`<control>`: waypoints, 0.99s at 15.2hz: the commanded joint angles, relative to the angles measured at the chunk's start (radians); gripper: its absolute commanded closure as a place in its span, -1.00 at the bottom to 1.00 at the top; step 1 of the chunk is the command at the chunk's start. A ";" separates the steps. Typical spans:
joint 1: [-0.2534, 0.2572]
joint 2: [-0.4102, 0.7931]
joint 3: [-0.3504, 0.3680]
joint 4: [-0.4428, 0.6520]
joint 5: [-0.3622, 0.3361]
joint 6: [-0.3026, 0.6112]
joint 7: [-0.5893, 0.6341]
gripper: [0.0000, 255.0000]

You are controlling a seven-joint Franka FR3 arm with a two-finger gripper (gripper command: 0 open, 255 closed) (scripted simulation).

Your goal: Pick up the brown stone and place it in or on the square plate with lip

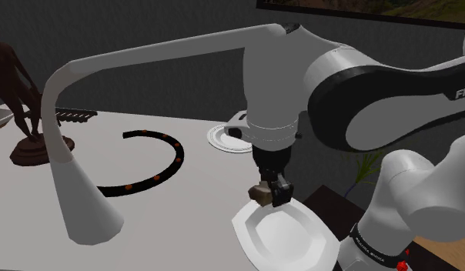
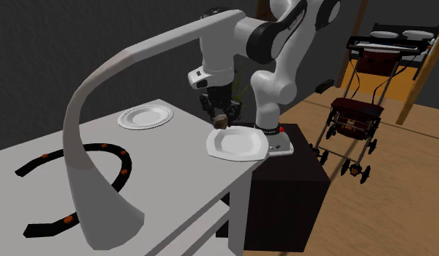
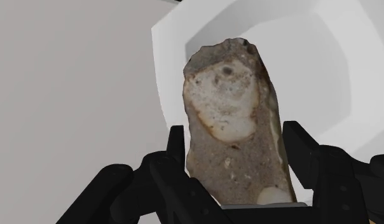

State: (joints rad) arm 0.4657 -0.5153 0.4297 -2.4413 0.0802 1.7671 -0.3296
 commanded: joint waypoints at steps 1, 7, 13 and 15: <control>0.032 -0.065 0.011 -0.039 0.035 -0.025 0.018 1.00; 0.079 -0.135 0.039 -0.116 0.086 -0.019 0.051 1.00; 0.080 -0.107 0.062 -0.178 0.098 0.071 0.060 1.00; 0.080 -0.095 0.070 -0.197 0.101 0.102 0.064 1.00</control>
State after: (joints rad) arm 0.5444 -0.6125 0.4964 -2.6252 0.1784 1.8528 -0.2667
